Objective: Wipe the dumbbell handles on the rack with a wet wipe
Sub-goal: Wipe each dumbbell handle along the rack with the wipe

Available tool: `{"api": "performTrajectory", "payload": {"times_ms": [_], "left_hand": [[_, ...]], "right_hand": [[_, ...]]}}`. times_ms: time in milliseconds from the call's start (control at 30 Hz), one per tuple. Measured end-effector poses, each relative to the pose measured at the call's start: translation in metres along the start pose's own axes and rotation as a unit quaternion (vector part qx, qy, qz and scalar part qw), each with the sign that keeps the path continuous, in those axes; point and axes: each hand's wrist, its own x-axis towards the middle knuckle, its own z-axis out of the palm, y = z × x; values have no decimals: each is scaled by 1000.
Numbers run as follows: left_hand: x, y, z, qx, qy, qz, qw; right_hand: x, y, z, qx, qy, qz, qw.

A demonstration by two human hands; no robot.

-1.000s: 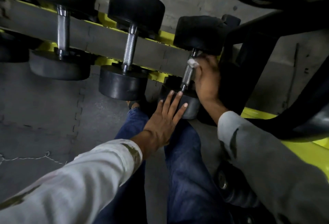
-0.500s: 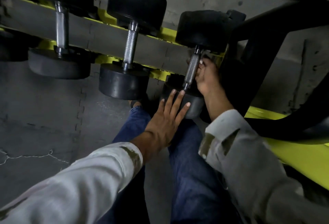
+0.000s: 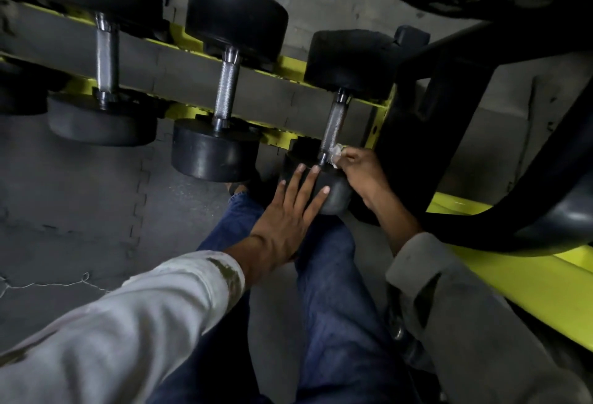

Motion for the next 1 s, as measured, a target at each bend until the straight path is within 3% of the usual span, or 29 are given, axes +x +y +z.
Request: {"api": "performTrajectory", "payload": {"times_ms": [67,167,367,500,600,700,800,933,1000], "left_hand": [[1,0,2,0,3,0,1000],[2,1,5,7,12,5,1000],[3,0,11,17,29,3,999],[0,1,9,17,42,2,999],[2,2,12,18,41,-4,999],[4,2,17,23,47,-5,999],[5,3,19,23,52,-2,998],[4,4,16,25,39,-7,999],[4,4,15,20,42,-9,999]], "right_hand": [[-8,-6,7,-77,62,-17,995],[-21,-13,19,-211,177,-94,957],[30,-71,8,-79,305,-101,944],[-34,-42,21,-262,229,-155,925],[-35,-44,10,-369,197,-247,874],[8,-68,-1,-451,207,-346,796],[15,-60,-5,-457,149,-374,793],[-2,-54,-13,-579,-37,-402,709],[12,-78,-19,-608,-15,-393,690]]}}
